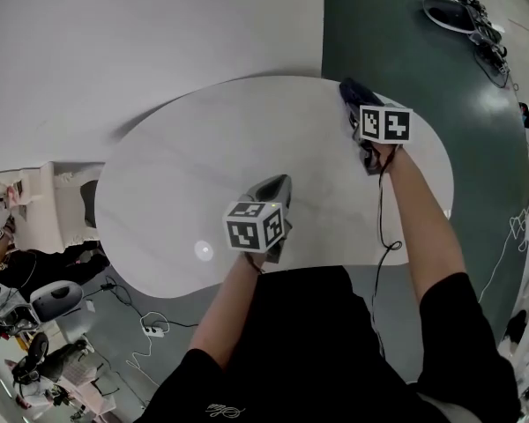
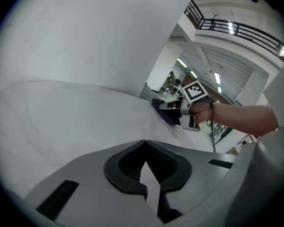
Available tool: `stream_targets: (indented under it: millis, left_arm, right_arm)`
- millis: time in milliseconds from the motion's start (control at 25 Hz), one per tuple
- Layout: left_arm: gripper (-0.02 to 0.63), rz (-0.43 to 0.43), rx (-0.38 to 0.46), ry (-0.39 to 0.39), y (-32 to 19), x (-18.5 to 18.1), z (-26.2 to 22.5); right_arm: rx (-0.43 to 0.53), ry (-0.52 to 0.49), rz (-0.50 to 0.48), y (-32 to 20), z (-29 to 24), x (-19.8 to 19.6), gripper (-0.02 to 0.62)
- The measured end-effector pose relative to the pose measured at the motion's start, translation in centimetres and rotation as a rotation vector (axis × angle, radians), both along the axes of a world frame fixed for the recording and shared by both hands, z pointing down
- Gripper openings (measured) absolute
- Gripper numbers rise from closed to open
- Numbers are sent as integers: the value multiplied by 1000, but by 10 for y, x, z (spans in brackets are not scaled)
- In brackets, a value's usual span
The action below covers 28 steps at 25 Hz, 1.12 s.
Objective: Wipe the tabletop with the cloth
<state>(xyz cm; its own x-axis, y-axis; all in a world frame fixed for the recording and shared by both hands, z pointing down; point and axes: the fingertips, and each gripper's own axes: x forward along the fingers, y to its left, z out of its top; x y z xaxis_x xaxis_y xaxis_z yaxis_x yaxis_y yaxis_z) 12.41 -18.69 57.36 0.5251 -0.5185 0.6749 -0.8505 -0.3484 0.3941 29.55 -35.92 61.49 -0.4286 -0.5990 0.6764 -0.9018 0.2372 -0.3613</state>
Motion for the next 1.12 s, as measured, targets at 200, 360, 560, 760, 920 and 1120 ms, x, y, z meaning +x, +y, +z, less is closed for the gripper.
stream_targets:
  millis: [200,360,560,760,920,1120]
  left_arm:
    - [8,-36,-2,11,1,-27,5]
    - [8,-94,-6,21,1,-53,5]
    - [8,-135,-11,35,8,-81,6]
    - [8,-192,-6,45,15,-106,4]
    - [8,-223,-8,53,21,-128,5]
    - [8,-269,-10,64,32,-152,6]
  right_arm:
    - [0,2,-41,-3,1,-37,34]
    - [-1,26,-55,-2,1,-54,34]
    - [-9,50,-70,-2,1,-76,34]
    - [-20,52,-110,3,2,-103,34]
    - [-25,60,-142,4,2,-138,34]
    - [-24,80,-150,5,3,-165,34]
